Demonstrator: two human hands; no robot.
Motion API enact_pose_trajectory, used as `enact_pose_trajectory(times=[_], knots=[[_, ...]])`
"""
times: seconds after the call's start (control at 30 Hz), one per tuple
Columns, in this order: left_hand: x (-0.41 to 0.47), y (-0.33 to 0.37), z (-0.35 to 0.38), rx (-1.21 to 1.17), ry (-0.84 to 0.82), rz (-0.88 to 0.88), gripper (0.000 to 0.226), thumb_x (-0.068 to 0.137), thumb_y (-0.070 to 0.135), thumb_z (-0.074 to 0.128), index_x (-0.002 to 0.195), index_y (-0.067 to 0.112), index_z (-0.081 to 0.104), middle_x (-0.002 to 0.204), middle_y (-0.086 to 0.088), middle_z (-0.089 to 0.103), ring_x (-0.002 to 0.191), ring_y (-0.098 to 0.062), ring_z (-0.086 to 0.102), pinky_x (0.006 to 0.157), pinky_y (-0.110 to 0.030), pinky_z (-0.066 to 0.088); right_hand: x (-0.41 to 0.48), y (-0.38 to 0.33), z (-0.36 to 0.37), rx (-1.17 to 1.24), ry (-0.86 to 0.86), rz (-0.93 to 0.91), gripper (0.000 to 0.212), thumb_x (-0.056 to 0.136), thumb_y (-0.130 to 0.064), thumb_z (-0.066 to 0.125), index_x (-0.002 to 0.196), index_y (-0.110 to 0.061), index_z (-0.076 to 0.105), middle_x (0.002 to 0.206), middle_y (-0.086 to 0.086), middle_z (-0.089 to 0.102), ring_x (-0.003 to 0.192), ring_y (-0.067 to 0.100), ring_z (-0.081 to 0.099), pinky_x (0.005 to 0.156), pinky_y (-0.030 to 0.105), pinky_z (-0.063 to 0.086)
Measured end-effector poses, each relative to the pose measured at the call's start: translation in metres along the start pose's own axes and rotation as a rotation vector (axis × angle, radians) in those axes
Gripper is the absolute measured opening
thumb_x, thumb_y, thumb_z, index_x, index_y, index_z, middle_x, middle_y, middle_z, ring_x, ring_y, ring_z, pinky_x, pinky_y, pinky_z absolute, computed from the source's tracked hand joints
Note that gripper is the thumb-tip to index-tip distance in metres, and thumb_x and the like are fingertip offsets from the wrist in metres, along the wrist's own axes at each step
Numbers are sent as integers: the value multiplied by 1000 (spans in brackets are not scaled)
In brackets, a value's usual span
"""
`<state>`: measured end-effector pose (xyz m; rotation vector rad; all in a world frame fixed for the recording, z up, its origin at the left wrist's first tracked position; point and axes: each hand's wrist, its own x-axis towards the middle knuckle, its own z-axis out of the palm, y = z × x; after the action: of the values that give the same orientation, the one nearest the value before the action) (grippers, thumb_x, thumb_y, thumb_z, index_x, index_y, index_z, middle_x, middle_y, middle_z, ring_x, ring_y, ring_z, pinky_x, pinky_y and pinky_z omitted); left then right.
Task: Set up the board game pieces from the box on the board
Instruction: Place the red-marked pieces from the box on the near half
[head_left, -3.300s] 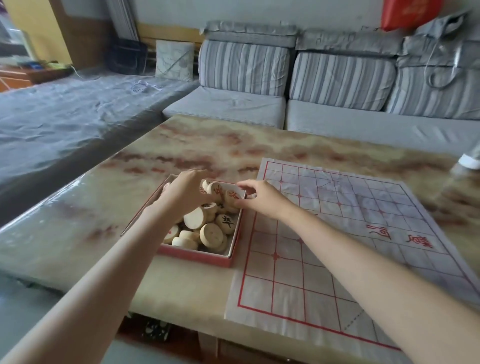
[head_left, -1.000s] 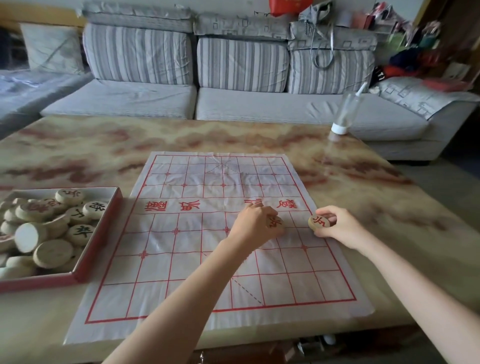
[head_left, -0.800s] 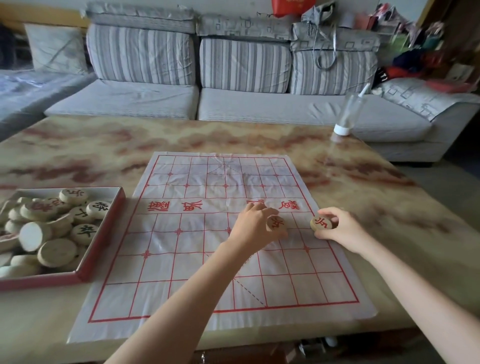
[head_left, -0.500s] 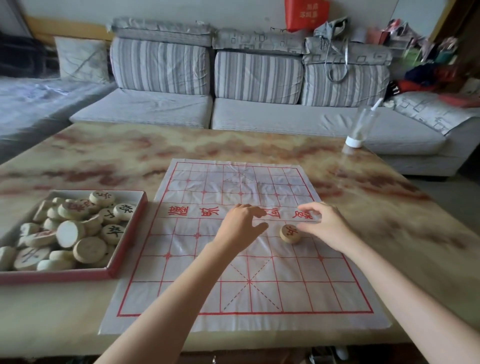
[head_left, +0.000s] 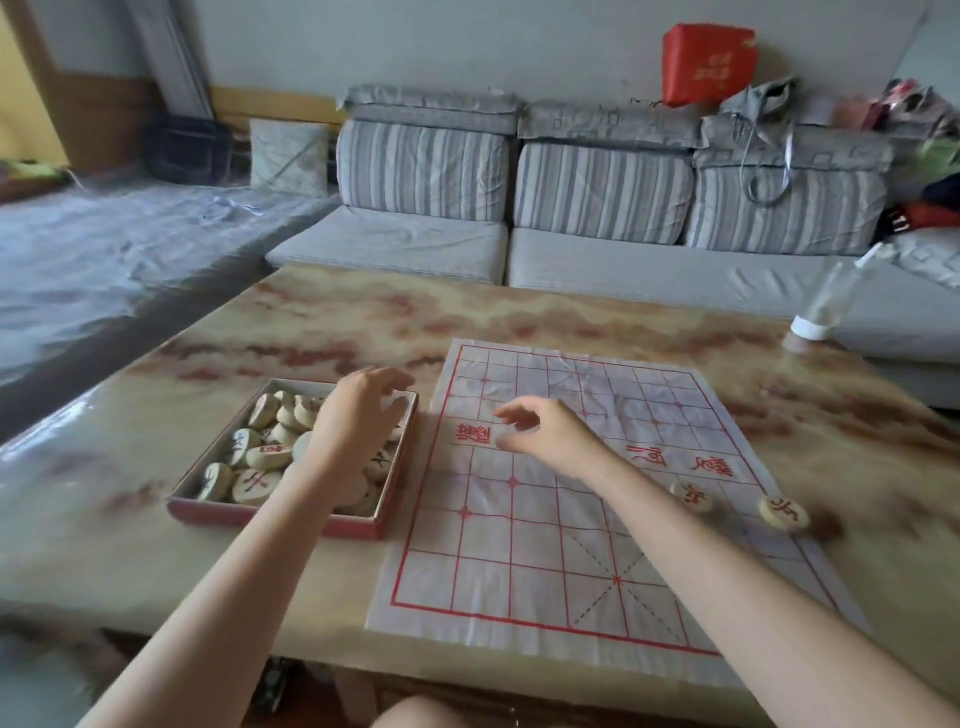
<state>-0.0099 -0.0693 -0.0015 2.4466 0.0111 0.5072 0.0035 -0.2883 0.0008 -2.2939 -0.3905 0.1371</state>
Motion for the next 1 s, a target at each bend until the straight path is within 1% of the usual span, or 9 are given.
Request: enact_pose_trajectory(times=[0.17,0.3,0.4,0.53,0.6,0.7,0.83,0.9,1.0], knots=[[0,-57,-34,109,24,-43,26,81,14,62,107,17,68,112,-7,67,103,-27,58,87,-33,43,26,-36,40,17,-74,-46,35,81,-16,68,115,-10,62,114,8,64,97,12,57,95,26,44],[1,-78,-42,172,-72,18,27,86,14,59,112,17,66,115,-6,65,101,-26,58,88,-32,42,39,-60,68,34,-119,-77,37,81,-24,70,114,-10,62,112,4,64,99,13,57,92,26,43],[2,-86,-43,154,-132,-44,28,85,21,62,112,18,66,116,-6,64,106,-26,56,92,-33,44,46,-72,85,33,-138,-94,34,81,-19,68,114,-11,62,114,6,63,101,16,58,95,30,45],[3,-84,-45,105,-283,-124,30,86,30,59,112,17,66,113,-2,66,106,-21,59,89,-26,41,50,-78,102,22,-189,-104,37,81,-22,68,116,-13,61,112,4,63,104,17,58,95,31,46],[4,-85,-46,106,-255,-108,42,77,43,54,106,18,69,106,-7,70,99,-25,61,85,-31,46,53,-79,109,6,-183,-113,38,81,-23,68,117,-13,61,115,5,63,105,17,59,95,32,46],[3,-84,-49,109,-194,-74,44,66,41,54,100,18,71,95,-15,69,93,-32,59,80,-38,48,64,-78,113,-15,-125,-80,36,82,-21,66,118,-13,60,118,5,63,104,18,58,95,31,46],[5,-89,-43,70,-87,-63,29,77,15,67,106,14,69,110,-10,64,106,-28,54,89,-29,40,85,-81,114,-35,-40,-13,40,85,-23,63,122,-9,57,122,8,59,110,20,55,86,24,39],[7,-95,-40,53,-49,-81,31,77,13,67,107,15,68,114,-8,62,109,-27,52,92,-29,41,96,-83,119,-62,-11,23,44,86,-28,62,124,-8,52,126,9,56,115,23,52,84,25,36],[9,-100,-36,15,-4,-106,35,75,15,71,109,15,67,114,-8,61,110,-26,52,93,-29,42,112,-85,131,-74,25,73,52,87,-38,59,127,-6,49,129,12,54,119,28,50,92,32,40]])
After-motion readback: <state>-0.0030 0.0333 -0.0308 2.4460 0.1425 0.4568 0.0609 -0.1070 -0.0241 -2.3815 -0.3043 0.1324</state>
